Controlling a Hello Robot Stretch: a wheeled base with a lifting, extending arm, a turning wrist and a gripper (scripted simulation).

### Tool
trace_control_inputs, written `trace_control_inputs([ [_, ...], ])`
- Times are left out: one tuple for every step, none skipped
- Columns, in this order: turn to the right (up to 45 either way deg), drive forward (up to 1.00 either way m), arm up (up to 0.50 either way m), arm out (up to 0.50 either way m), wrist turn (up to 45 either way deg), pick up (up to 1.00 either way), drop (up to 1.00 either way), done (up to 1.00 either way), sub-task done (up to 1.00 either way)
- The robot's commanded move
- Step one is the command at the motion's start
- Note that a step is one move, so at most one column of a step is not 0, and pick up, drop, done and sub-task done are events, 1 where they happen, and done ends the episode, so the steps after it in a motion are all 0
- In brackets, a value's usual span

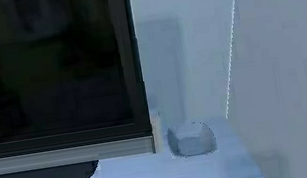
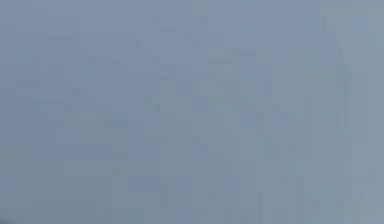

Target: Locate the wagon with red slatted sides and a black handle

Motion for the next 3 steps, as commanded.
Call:
trace_control_inputs([
  [-45.0,0.00,0.00,0.00,0.0,0.00,0.00,0.00,0.00],
  [-45.0,0.00,0.00,0.00,0.0,0.00,0.00,0.00,0.00],
  [0.0,0.15,0.00,0.00,0.0,0.00,0.00,0.00,0.00],
])
